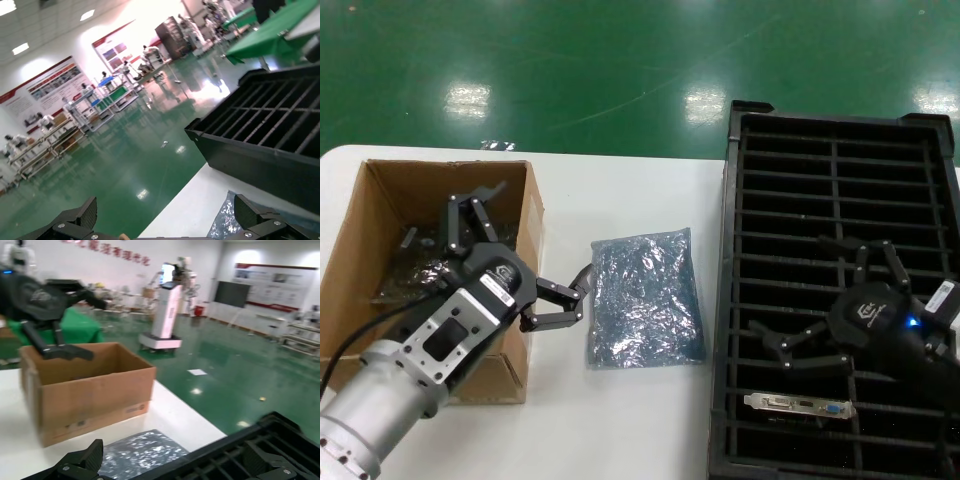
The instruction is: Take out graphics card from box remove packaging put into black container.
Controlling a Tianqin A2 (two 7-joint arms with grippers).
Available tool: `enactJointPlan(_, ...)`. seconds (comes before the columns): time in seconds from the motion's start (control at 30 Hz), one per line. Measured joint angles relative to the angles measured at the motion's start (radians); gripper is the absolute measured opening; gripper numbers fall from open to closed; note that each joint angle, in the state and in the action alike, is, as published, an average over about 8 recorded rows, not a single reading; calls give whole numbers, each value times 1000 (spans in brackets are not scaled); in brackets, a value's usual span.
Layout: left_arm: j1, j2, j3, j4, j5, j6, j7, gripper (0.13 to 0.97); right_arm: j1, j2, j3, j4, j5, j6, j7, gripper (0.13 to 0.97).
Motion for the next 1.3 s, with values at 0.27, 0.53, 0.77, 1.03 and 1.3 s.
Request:
enactJointPlan(0.27, 35, 11, 6, 36, -135, -91, 18, 966, -78, -51, 29, 32, 7, 155, 6, 966)
enactJointPlan(0.53, 71, 22, 12, 73, -272, -182, 36, 966, -158, -102, 57, 64, 14, 311, 11, 966)
enactJointPlan(0.77, 102, 32, 17, 104, -389, -261, 52, 966, -226, -146, 82, 92, 19, 446, 16, 966)
enactJointPlan(1.03, 138, 43, 23, 140, -524, -352, 70, 966, -304, -196, 111, 124, 26, 601, 22, 966)
enactJointPlan(1.3, 162, 51, 27, 165, -616, -413, 82, 966, -357, -230, 130, 146, 31, 705, 25, 966)
